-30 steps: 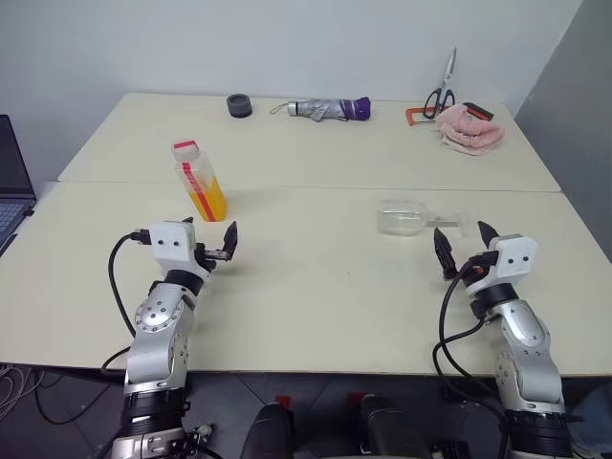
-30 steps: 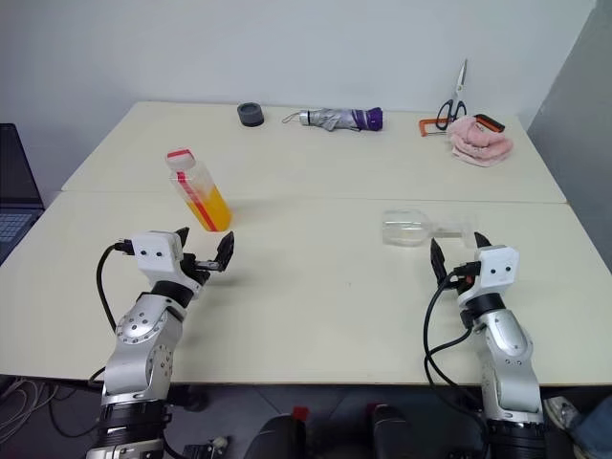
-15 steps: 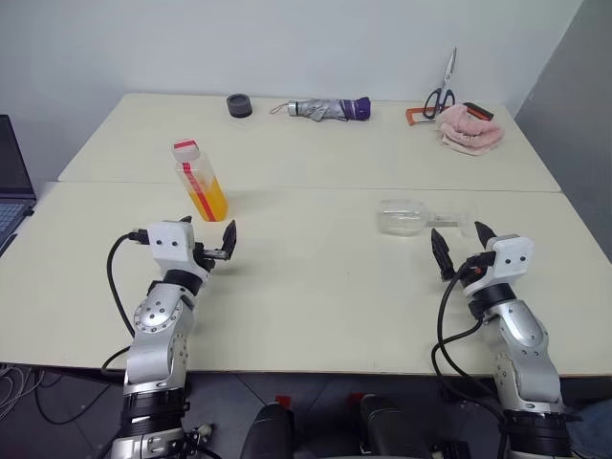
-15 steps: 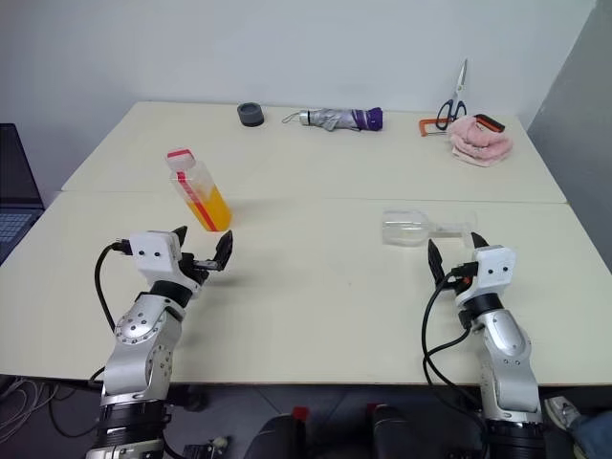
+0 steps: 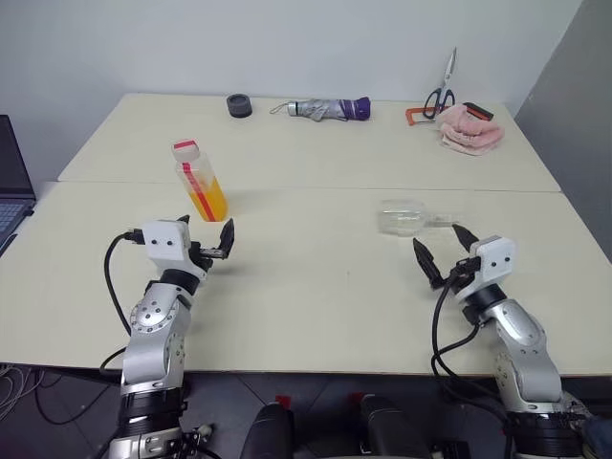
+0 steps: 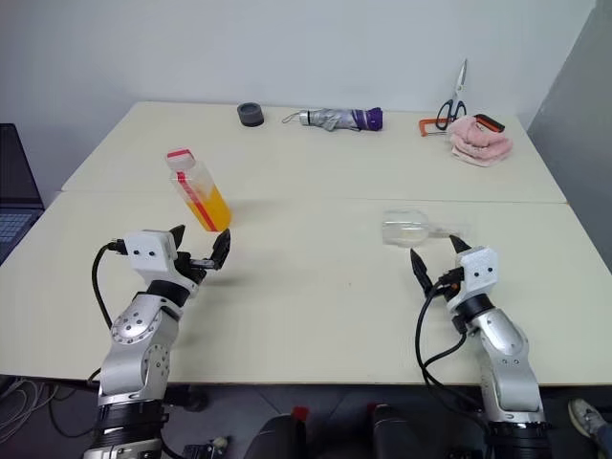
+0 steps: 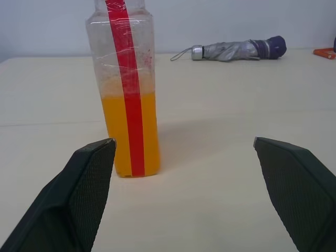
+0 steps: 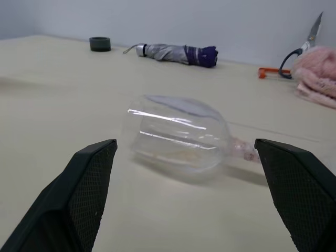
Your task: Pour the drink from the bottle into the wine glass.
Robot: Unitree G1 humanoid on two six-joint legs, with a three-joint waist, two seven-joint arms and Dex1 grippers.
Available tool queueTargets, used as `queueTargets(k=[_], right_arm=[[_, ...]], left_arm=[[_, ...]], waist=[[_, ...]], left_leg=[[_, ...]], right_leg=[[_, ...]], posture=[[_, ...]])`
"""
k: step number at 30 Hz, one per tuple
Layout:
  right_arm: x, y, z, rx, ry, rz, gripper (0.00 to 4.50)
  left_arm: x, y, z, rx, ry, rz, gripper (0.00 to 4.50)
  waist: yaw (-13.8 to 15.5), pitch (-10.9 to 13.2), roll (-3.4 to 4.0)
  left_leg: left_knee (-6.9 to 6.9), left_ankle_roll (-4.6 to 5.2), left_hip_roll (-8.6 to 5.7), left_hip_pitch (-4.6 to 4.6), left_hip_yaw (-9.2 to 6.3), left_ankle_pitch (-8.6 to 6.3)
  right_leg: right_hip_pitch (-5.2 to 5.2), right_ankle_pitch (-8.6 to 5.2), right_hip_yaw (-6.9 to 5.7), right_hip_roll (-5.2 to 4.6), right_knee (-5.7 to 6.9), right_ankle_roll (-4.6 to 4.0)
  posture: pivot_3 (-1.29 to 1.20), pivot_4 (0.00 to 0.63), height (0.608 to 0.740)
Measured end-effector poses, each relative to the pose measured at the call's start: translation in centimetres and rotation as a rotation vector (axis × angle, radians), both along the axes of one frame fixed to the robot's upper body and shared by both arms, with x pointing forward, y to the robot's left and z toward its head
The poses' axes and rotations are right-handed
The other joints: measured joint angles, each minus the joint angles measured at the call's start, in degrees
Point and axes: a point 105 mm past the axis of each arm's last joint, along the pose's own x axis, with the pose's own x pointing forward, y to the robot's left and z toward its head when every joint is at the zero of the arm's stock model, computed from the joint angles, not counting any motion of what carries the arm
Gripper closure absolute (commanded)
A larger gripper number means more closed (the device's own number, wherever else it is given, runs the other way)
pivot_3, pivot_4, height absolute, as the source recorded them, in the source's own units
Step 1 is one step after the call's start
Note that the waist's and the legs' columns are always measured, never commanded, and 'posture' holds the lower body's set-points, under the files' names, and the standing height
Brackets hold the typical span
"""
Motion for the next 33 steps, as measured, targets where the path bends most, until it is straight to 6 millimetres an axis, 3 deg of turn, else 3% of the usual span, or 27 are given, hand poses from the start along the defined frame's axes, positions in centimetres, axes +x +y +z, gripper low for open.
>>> queueTargets(k=[5, 10, 15, 25, 29, 33], right_arm=[[-1.0, 2.6, -0.9, -0.022, 0.158, 0.203, 0.0], [-1.7, 5.7, 3.8, -0.009, 0.095, 0.416, 0.0], [-1.4, 7.2, 5.9, -0.011, 0.07, 0.483, 0.0], [-0.9, 8.0, 6.9, -0.021, 0.065, 0.513, 0.0], [-1.0, 9.3, 7.7, 0.024, 0.052, 0.563, 0.0], [-1.3, 10.2, 7.6, 0.012, 0.076, 0.595, 0.0]], left_arm=[[0.6, 0.3, 0.3, 0.004, 0.024, 0.046, 0.01], [1.9, 0.3, 2.3, 0.006, 0.011, 0.084, 0.01], [2.8, 0.1, 4.0, 0.006, 0.0, 0.096, 0.01], [3.3, 0.4, 4.9, 0.0, -0.003, 0.116, 0.01], [3.6, 1.2, 5.9, 0.009, -0.019, 0.122, 0.01], [4.2, 1.6, 5.6, 0.0, 0.004, 0.126, 0.01]], waist=[[0.02, 0.01, -0.01], [-0.04, 0.03, -0.02], [0.04, 0.03, -0.02], [-0.01, 0.03, -0.02], [-0.01, 0.03, -0.02], [0.04, 0.03, -0.02]], left_leg=[[0.02, 0.0, -0.01, -0.02, -0.04, 0.0], [0.04, 0.0, -0.01, -0.06, -0.13, 0.0], [0.05, 0.0, -0.04, -0.17, -0.3, 0.0], [0.04, -0.01, -0.09, -0.22, -0.34, 0.0], [0.03, -0.01, -0.08, -0.22, -0.36, 0.0], [0.05, -0.01, -0.16, -0.25, -0.36, 0.01]], right_leg=[[0.0, -0.01, -0.04, 0.0, 0.0, 0.03], [0.03, -0.01, -0.4, 0.0, -0.02, 0.08], [0.03, 0.03, -0.64, -0.06, -0.07, 0.01], [0.02, 0.03, -0.72, -0.14, -0.11, 0.0], [0.02, 0.03, -0.75, -0.13, -0.1, -0.01], [0.02, 0.03, -0.76, -0.22, -0.11, 0.0]], posture=[[0.0, 0.15, 0.74], [0.0, 0.15, 0.74], [0.0, 0.15, 0.74], [0.0, 0.15, 0.74], [0.0, 0.15, 0.74], [0.0, 0.15, 0.74]])
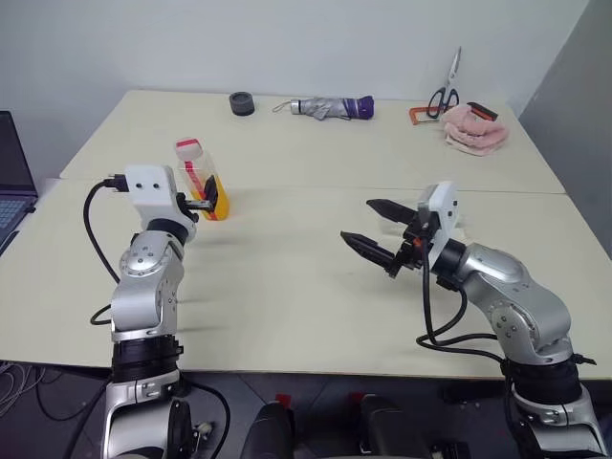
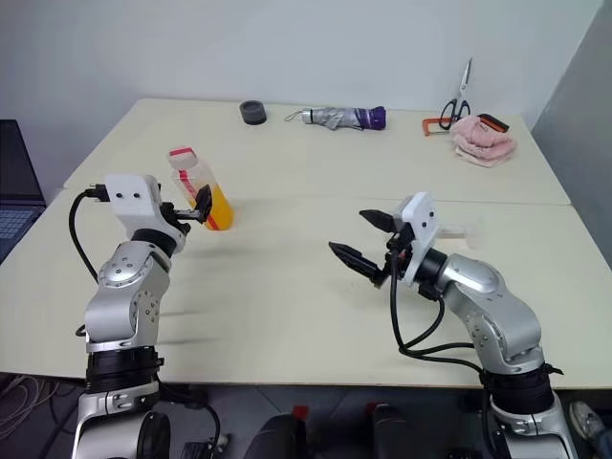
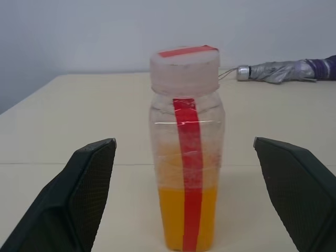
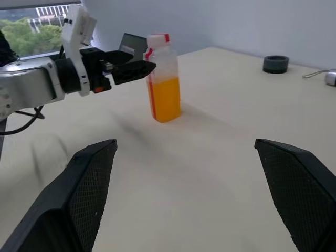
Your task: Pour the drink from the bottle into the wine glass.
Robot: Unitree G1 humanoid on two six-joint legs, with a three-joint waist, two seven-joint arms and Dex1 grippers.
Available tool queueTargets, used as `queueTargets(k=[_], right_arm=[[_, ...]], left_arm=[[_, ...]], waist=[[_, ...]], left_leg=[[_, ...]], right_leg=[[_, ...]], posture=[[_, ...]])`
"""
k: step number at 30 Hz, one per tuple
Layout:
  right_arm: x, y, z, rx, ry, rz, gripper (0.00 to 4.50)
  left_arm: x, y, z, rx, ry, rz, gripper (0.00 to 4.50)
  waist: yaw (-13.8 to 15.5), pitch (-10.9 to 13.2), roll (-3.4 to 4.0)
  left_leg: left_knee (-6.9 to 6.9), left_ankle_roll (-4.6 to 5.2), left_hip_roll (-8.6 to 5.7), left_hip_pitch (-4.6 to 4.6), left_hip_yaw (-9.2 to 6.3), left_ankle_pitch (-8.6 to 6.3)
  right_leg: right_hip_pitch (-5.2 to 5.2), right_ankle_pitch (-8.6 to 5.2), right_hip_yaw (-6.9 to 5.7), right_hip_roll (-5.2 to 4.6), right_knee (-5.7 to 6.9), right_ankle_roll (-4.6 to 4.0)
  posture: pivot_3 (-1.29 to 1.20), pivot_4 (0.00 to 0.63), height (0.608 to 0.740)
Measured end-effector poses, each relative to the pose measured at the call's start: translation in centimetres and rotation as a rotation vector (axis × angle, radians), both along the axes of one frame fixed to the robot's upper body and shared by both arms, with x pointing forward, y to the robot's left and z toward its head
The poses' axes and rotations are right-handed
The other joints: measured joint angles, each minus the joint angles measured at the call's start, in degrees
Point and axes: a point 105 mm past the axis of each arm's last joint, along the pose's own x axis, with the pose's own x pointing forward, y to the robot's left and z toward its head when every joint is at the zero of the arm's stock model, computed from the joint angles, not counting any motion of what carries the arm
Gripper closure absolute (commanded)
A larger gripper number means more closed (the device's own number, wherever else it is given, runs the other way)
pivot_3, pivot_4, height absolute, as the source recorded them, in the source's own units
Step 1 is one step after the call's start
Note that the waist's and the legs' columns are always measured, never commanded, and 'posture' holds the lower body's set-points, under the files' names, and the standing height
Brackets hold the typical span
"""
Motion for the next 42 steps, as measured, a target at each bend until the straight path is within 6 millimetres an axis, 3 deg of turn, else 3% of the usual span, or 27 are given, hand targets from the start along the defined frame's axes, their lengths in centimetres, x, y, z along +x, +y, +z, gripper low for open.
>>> queueTargets(k=[28, 42], right_arm=[[0.0, 1.7, 0.2, -0.017, -0.001, 0.028, 0.0], [0.0, 1.8, 0.1, -0.022, -0.006, 0.021, 0.0]], left_arm=[[4.1, 0.0, 0.4, 0.029, 0.028, -0.019, 0.01], [5.0, -0.2, 0.9, 0.041, 0.01, -0.034, 0.01]], waist=[[-0.01, 0.0, 0.0], [-0.02, 0.0, 0.0]], left_leg=[[-0.01, 0.0, 0.0, -0.02, -0.04, 0.0], [-0.01, 0.0, 0.0, -0.03, -0.05, 0.0]], right_leg=[[-0.02, 0.0, -0.07, 0.0, 0.0, 0.0], [-0.02, 0.0, -0.08, 0.0, 0.0, -0.01]], posture=[[0.0, 0.15, 0.74], [0.0, 0.15, 0.74]])
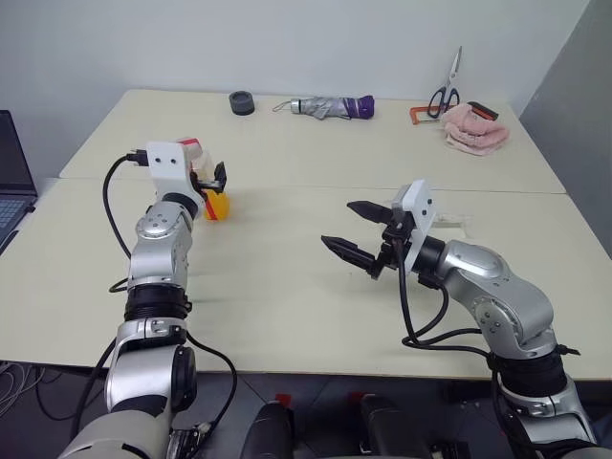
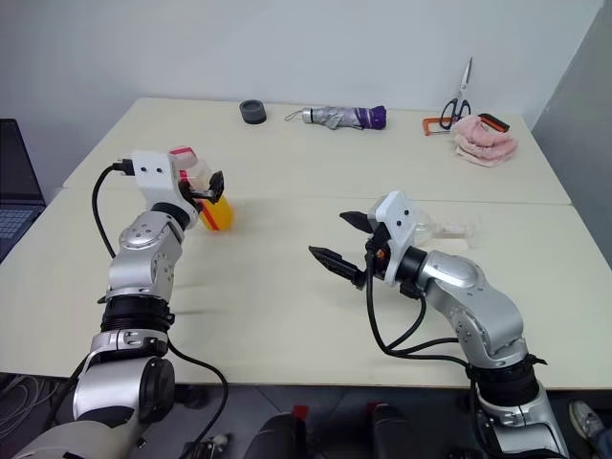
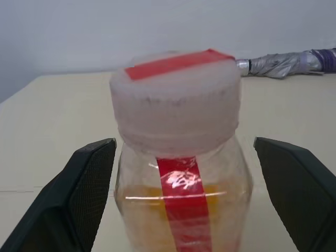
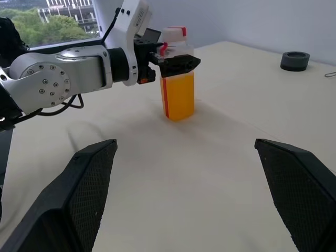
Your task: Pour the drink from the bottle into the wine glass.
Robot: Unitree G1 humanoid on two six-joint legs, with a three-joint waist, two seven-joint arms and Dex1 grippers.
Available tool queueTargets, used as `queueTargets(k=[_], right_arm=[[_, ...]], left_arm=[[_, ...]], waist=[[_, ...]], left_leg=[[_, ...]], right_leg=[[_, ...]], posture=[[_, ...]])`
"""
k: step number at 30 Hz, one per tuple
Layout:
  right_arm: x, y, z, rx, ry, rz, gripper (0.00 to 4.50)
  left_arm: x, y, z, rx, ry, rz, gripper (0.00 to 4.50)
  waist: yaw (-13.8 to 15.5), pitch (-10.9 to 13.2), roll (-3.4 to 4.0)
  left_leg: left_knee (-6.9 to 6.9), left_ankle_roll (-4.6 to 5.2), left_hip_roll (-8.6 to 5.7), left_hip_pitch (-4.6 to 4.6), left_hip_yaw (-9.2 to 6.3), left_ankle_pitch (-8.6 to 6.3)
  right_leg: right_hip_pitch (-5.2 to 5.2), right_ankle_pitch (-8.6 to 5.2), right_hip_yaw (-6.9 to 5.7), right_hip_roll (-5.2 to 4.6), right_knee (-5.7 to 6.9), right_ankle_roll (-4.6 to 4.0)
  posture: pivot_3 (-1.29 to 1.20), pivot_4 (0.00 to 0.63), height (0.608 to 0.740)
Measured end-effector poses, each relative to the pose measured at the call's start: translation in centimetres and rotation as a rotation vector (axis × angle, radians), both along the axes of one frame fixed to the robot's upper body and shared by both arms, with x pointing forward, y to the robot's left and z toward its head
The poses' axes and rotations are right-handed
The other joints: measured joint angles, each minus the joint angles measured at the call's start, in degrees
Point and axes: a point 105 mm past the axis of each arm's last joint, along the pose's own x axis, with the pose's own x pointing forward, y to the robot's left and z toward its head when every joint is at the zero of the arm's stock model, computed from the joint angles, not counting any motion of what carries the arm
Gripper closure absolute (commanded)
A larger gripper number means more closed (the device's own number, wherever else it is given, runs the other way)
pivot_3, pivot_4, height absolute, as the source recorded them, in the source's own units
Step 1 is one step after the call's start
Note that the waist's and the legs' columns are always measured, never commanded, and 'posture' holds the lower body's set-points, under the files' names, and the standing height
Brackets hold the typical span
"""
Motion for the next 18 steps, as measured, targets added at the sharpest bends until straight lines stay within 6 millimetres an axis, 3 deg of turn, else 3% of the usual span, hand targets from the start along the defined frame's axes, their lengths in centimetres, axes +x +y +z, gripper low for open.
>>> queueTargets(k=[10, 13, 18], right_arm=[[0.01, 0.01, 0.02, -0.001, -0.001, 0.0, 0.0], [0.02, 0.01, 0.05, -0.001, -0.003, 0.0, 0.0], [0.05, 0.08, 0.26, -0.001, -0.01, 0.003, 0.0]], left_arm=[[0.31, -0.05, -0.14, -0.004, 0.011, -0.005, 0.01], [0.44, -0.11, 0.07, -0.005, 0.008, -0.006, 0.6], [0.53, -0.02, 0.07, -0.004, 0.004, -0.004, 2.18]], waist=[[0.0, 0.0, 0.0], [0.0, 0.0, 0.0], [0.0, 0.0, 0.0]], left_leg=[[0.0, 0.0, 0.0, 0.0, 0.0, 0.0], [0.0, 0.0, 0.0, 0.0, 0.0, 0.0], [0.0, 0.0, 0.0, 0.0, 0.0, 0.0]], right_leg=[[0.0, 0.0, 0.0, 0.0, 0.0, 0.0], [0.0, 0.0, 0.0, 0.0, 0.0, 0.0], [0.0, 0.0, -0.01, 0.0, 0.01, 0.0]], posture=[[0.0, 0.15, 0.74], [0.0, 0.15, 0.74], [0.0, 0.15, 0.74]])
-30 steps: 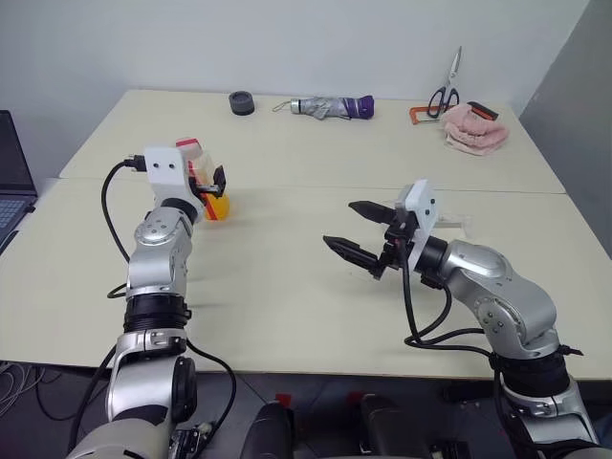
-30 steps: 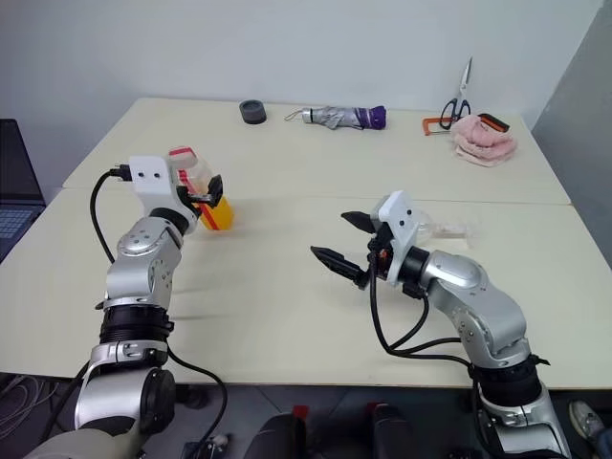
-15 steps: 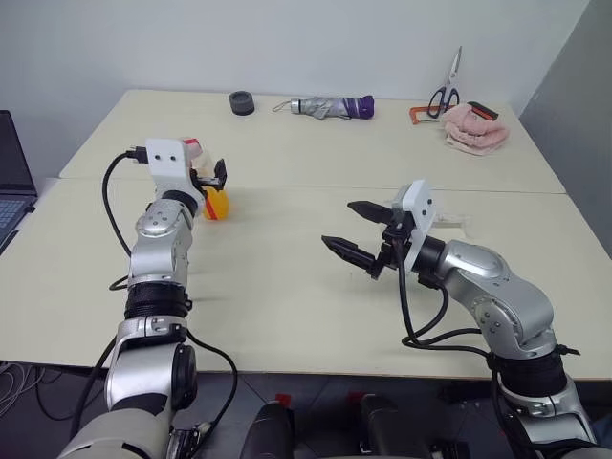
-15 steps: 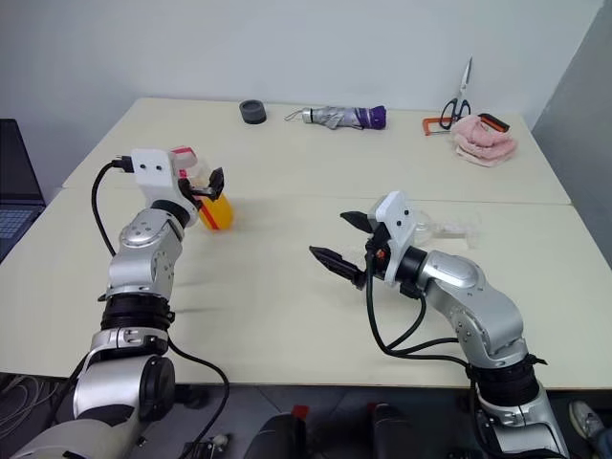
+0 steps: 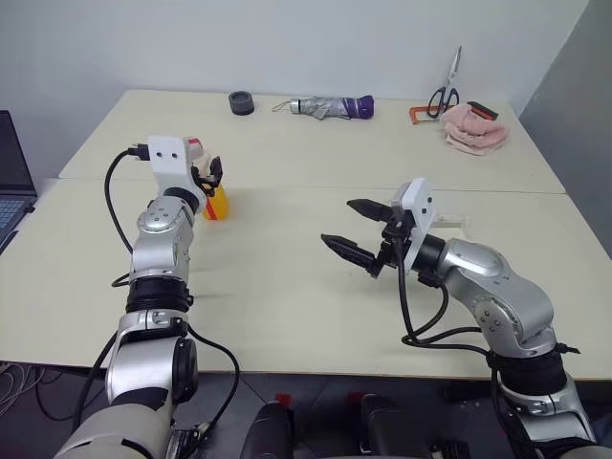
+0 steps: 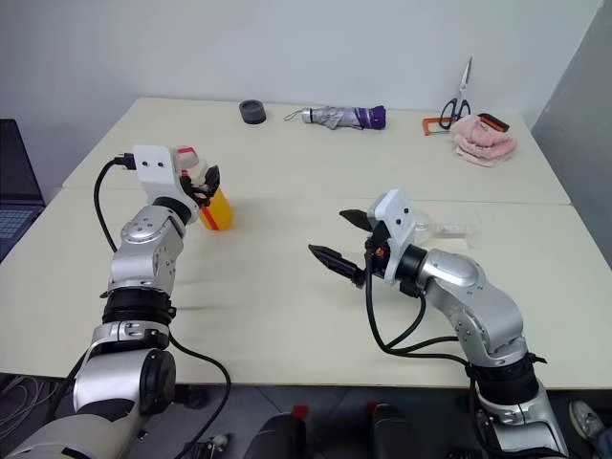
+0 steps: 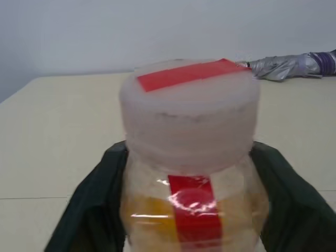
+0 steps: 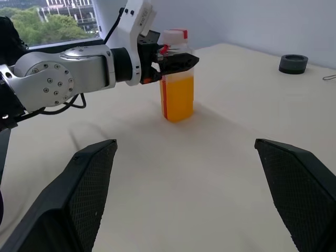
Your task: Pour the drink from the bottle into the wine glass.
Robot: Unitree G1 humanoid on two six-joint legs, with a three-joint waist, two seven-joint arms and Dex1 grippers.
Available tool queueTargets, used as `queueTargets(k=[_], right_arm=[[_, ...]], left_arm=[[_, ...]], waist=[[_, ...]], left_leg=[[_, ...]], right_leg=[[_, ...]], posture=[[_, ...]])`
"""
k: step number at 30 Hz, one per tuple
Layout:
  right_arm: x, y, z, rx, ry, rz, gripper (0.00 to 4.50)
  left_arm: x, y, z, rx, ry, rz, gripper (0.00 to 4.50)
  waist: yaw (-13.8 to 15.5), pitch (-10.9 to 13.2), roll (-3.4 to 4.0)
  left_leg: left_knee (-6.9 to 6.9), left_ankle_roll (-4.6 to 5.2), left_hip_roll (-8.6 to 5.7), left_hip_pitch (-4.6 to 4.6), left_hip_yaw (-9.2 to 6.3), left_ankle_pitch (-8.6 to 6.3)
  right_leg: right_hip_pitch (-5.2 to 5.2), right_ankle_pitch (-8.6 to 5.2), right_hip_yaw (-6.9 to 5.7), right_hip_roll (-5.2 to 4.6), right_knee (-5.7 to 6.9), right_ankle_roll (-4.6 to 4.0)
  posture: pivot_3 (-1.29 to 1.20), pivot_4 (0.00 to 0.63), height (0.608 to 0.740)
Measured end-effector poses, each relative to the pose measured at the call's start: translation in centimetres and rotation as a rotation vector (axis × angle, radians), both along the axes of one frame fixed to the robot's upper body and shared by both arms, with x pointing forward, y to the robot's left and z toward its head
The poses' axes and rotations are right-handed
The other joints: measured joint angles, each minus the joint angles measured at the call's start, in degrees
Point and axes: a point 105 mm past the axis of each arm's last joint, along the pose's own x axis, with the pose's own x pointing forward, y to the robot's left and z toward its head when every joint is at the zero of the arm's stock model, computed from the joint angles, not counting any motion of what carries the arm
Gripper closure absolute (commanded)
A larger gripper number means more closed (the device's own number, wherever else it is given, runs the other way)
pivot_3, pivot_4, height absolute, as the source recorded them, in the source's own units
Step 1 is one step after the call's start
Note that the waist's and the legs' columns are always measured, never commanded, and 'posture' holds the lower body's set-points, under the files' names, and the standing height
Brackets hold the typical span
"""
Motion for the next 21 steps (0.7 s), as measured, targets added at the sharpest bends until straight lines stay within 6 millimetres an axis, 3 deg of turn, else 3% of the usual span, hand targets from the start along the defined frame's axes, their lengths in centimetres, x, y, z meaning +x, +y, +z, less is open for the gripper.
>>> queueTargets(k=[1, 21], right_arm=[[0.0, 0.0, 0.0, 0.0, 0.0, 0.0, 0.0], [0.26, 0.21, 0.37, 0.01, -0.008, 0.003, 0.0]], left_arm=[[0.0, 0.04, -0.01, 0.0, 0.0, 0.001, 2.33], [-0.19, 0.09, -0.03, 0.001, -0.006, -0.001, 2.33]], waist=[[0.0, 0.0, 0.0], [-0.01, 0.0, 0.0]], left_leg=[[0.0, 0.0, 0.0, 0.0, 0.0, 0.0], [0.0, 0.0, 0.01, 0.0, 0.01, 0.0]], right_leg=[[0.0, 0.0, 0.0, 0.0, 0.0, 0.0], [-0.01, 0.0, 0.01, 0.0, 0.01, 0.0]], posture=[[0.0, 0.15, 0.74], [0.0, 0.15, 0.74]])
